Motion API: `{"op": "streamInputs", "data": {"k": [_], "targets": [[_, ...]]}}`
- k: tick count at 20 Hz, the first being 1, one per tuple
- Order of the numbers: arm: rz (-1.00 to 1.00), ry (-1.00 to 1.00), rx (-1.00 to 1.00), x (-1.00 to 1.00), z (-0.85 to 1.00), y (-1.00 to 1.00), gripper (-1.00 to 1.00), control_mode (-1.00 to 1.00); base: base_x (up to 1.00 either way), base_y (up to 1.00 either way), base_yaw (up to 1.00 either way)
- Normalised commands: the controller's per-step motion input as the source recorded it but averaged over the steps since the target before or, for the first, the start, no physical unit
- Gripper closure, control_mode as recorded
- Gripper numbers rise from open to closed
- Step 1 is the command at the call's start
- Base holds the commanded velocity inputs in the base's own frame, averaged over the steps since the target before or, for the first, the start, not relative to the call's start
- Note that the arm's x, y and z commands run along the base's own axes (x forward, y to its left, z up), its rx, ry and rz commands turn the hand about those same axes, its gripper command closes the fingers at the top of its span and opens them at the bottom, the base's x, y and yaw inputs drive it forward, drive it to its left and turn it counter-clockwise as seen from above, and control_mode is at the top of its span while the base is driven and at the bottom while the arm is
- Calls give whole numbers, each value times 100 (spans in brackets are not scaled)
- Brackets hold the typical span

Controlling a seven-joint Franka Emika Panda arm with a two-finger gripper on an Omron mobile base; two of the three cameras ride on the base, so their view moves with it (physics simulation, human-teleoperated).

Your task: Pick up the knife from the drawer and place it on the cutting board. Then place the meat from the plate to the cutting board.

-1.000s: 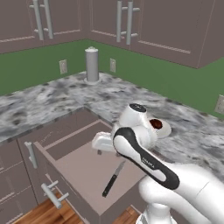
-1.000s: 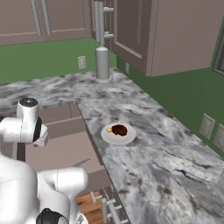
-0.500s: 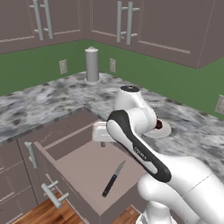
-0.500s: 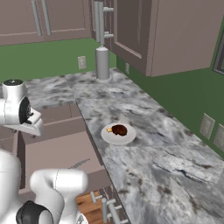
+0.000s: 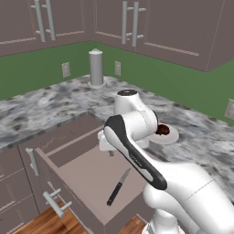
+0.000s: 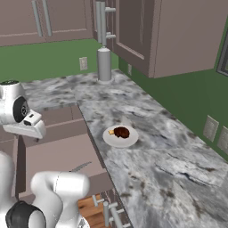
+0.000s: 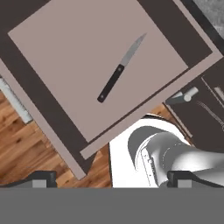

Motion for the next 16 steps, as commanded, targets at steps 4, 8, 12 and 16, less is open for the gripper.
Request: {"op": "streamInputs", "data": {"k": [4, 8, 12, 16], "targets": [[0, 1, 0, -1, -56, -50, -100, -100, 0, 0, 0], [0, 0, 0, -1, -45, -35, -100, -100, 0, 0, 0], [0, -1, 0, 2, -45, -5, -100, -100, 0, 0, 0], [0, 0, 0, 19, -41, 0, -100, -100, 0, 0, 0]]}}
